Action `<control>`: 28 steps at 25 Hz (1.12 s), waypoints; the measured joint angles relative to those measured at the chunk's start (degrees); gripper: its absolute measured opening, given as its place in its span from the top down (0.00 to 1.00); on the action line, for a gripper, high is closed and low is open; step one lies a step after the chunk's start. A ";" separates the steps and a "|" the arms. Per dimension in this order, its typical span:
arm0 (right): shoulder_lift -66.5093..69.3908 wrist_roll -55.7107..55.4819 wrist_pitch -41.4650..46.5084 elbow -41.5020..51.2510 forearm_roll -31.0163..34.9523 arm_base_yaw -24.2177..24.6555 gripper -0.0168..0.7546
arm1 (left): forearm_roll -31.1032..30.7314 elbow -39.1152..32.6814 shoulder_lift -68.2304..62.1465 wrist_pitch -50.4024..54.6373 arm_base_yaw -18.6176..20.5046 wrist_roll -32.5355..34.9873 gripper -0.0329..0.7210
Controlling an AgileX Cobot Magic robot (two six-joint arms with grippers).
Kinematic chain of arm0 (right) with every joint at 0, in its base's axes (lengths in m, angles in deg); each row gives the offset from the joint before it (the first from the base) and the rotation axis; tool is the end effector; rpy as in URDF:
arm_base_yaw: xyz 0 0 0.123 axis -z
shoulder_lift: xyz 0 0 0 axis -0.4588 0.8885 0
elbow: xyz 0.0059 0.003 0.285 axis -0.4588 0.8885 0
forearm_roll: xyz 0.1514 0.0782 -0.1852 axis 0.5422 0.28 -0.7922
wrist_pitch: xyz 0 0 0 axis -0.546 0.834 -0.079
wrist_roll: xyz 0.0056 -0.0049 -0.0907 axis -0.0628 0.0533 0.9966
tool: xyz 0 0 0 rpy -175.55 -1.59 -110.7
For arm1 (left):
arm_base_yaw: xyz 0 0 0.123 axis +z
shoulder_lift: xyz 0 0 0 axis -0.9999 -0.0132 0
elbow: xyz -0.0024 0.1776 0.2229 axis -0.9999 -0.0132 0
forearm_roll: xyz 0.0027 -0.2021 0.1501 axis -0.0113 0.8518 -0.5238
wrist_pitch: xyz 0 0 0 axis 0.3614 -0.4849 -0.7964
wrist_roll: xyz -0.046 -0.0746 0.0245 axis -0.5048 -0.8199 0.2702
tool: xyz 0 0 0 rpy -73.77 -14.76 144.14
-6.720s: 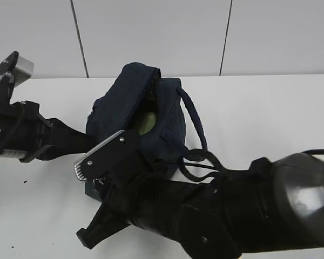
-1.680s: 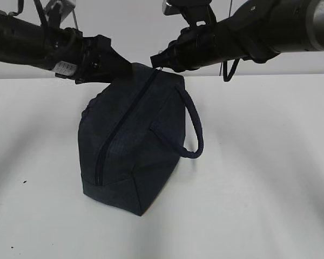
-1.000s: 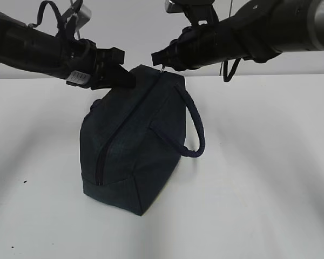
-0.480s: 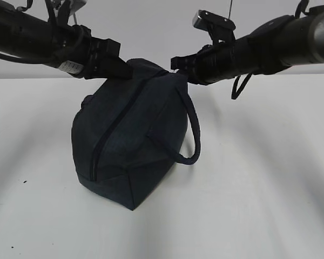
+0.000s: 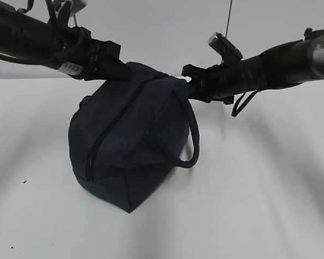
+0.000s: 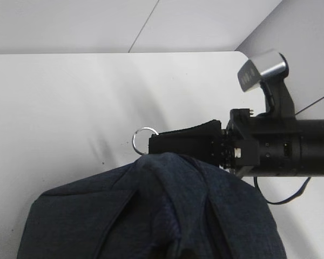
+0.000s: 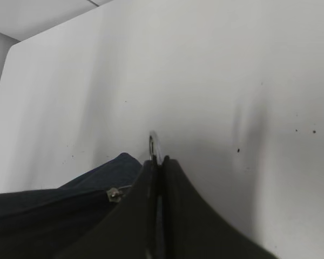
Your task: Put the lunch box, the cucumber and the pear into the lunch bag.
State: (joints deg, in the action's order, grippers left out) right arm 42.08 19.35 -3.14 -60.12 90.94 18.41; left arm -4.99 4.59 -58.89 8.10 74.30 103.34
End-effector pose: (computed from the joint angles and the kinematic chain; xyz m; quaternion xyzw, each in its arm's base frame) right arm 0.4618 0.1221 0.1591 0.0142 0.8730 0.3689 0.3188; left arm 0.3642 -0.1536 0.2631 0.2110 0.8562 -0.3451 0.3216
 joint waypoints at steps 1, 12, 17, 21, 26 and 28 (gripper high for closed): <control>-0.02 1.20 0.68 0.00 0.14 0.35 0.95 | -0.07 0.00 0.00 0.00 0.00 0.00 0.93; -2.59 5.87 6.80 -2.63 -3.41 5.67 0.28 | -7.45 0.43 1.74 11.89 6.27 -5.15 0.39; -9.46 -9.12 11.40 -3.32 -27.87 7.49 0.29 | -21.45 0.43 5.88 15.59 7.43 -14.24 0.47; -14.70 -31.93 20.36 -3.32 -56.70 6.69 0.29 | -32.18 -0.46 11.29 15.79 7.43 -26.15 0.48; -22.29 -47.45 28.56 3.76 -76.65 3.89 0.29 | -40.96 -9.45 18.82 14.56 7.43 -33.65 0.49; -26.84 -50.07 29.40 9.74 -79.11 2.59 0.31 | -43.17 -15.10 22.36 14.06 7.43 -35.62 0.49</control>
State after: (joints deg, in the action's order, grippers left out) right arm 15.24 -30.72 26.26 -50.38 11.83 21.00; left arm -48.17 -10.51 -36.53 22.16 81.72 67.71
